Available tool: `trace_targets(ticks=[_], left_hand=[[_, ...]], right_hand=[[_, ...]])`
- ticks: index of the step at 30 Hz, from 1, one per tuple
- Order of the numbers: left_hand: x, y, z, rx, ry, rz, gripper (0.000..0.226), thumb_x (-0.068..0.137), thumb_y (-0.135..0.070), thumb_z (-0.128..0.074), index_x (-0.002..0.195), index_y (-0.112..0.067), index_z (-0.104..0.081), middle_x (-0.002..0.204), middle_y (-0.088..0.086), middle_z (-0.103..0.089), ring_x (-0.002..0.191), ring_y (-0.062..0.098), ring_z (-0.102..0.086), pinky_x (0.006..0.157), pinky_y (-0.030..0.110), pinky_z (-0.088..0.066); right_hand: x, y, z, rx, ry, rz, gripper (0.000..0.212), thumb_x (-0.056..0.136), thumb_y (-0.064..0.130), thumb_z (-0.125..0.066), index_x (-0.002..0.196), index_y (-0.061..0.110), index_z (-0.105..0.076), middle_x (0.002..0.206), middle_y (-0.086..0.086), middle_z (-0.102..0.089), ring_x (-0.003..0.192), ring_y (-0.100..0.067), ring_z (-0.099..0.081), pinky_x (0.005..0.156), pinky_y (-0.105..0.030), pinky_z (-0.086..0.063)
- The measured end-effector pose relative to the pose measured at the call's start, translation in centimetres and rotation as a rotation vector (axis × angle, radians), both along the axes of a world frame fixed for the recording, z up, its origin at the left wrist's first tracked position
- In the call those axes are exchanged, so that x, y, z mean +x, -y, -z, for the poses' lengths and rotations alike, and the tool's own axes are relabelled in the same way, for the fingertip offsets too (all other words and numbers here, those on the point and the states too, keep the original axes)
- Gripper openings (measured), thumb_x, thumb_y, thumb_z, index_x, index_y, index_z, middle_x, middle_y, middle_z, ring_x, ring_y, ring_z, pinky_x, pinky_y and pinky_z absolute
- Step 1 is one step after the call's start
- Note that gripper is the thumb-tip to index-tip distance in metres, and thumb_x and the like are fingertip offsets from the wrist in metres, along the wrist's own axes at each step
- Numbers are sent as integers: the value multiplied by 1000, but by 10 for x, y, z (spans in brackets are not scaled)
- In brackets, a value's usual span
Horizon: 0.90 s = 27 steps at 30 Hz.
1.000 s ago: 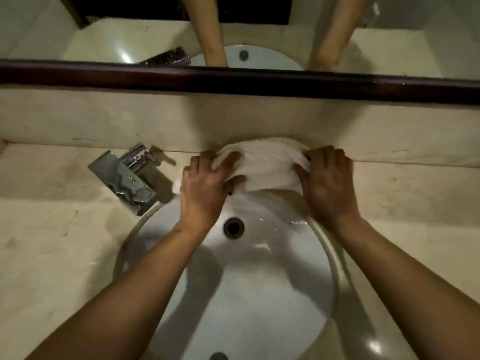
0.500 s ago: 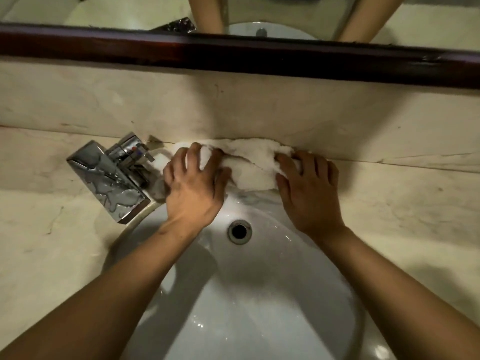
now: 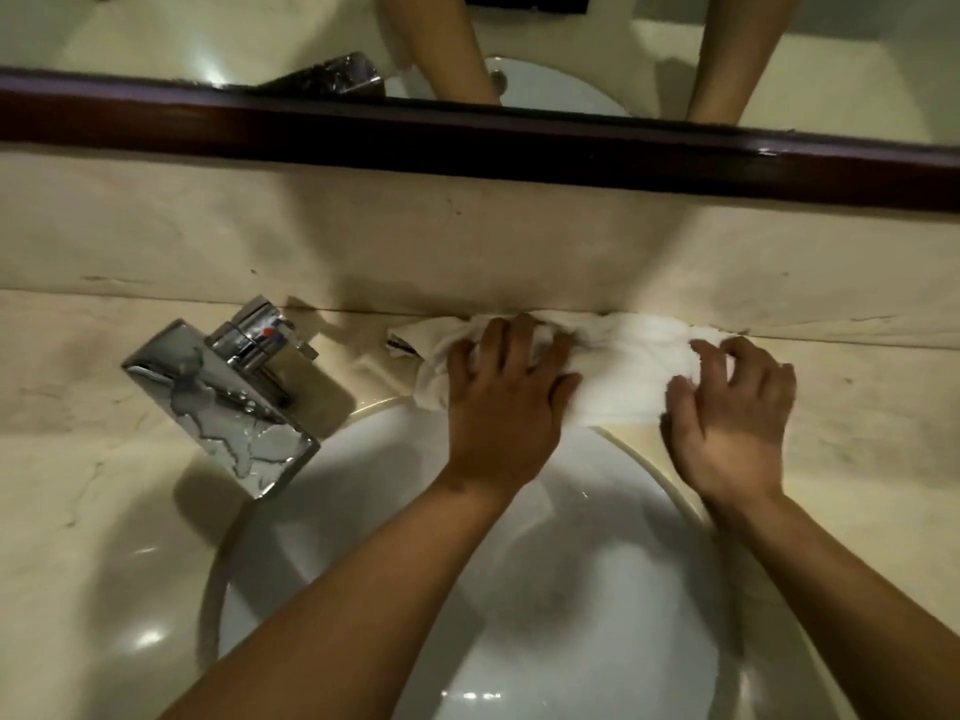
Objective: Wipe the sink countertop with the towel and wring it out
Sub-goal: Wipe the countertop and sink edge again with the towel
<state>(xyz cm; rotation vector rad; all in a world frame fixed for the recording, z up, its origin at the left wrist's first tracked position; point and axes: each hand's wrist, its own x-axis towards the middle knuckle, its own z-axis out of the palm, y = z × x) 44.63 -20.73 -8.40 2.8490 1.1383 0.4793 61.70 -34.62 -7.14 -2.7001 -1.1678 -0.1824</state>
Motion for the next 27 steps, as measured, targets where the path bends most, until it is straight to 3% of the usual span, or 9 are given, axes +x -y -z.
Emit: trace_targets(ticks=[4, 8, 12, 16, 25, 27], left_hand=[[-39, -31, -2, 36, -37, -49, 40, 106, -50, -44, 138, -34, -62, 143, 7, -59, 130, 36, -55, 102, 52, -38], [-86, -57, -7, -53, -55, -182, 43, 101, -51, -45, 137, -34, -59, 145, 9, -53, 133, 37, -48, 103, 51, -34], [-94, -59, -11, -146, -46, -187, 48, 99, -47, -47, 141, -27, -58, 149, 18, -48, 137, 45, -42, 109, 51, -28], [-66, -41, -14, -117, -185, -240, 52, 101, -49, -37, 143, -24, -53, 153, 17, -42, 144, 42, -35, 110, 62, -30], [73, 57, -17, -153, -182, -10, 52, 101, -56, -39, 146, -34, -51, 150, 14, -47, 137, 43, -41, 101, 56, -34], [116, 84, -20, -223, -184, 40, 54, 103, -57, -37, 152, -36, -43, 158, 15, -38, 144, 43, -33, 107, 60, -28]], right_hand=[[-39, -33, 1, 5, 1, -10, 55, 102, 49, -35, 136, 12, -56, 135, -24, -50, 130, -45, -44, 117, -64, -24], [-90, -74, 3, 43, -38, -64, 48, 101, 49, -44, 132, 16, -58, 136, -25, -51, 132, -45, -45, 119, -66, -22], [-88, -74, 8, 21, -13, -134, 48, 104, 50, -43, 136, 20, -59, 143, -20, -53, 135, -43, -46, 119, -63, -24], [-58, -49, 8, 27, -17, -150, 46, 106, 49, -41, 139, 23, -58, 147, -13, -54, 140, -37, -46, 121, -63, -24], [78, 63, 3, -57, -44, -4, 46, 109, 47, -33, 143, 22, -49, 151, -12, -47, 143, -34, -38, 123, -65, -11], [112, 93, -1, -107, -23, 59, 50, 109, 46, -28, 147, 19, -46, 153, -15, -45, 143, -36, -38, 122, -65, -13]])
